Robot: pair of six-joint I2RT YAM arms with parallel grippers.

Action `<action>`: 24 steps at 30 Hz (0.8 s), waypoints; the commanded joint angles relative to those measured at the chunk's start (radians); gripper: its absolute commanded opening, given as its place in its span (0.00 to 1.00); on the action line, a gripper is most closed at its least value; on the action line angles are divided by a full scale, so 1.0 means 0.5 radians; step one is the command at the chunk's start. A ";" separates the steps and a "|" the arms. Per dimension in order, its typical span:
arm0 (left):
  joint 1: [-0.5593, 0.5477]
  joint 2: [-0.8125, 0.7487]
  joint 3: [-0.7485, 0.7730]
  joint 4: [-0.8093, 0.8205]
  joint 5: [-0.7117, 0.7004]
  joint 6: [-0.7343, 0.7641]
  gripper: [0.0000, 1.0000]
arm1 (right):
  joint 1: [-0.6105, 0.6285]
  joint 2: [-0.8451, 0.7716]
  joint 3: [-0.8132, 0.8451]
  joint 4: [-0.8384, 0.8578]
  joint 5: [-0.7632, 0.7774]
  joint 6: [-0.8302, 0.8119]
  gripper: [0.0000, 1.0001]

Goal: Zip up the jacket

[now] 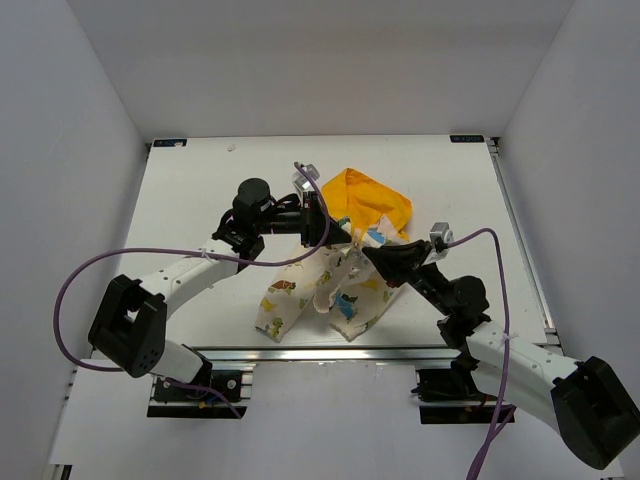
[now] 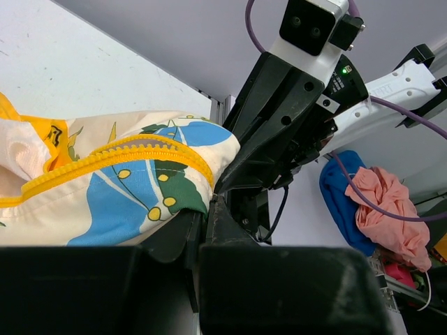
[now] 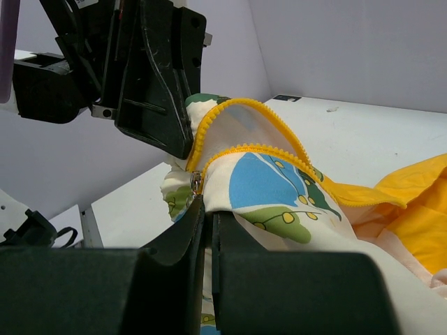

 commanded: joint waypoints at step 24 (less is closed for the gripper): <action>0.000 -0.036 -0.049 0.169 0.051 -0.083 0.04 | -0.004 0.056 0.112 0.200 -0.063 0.065 0.00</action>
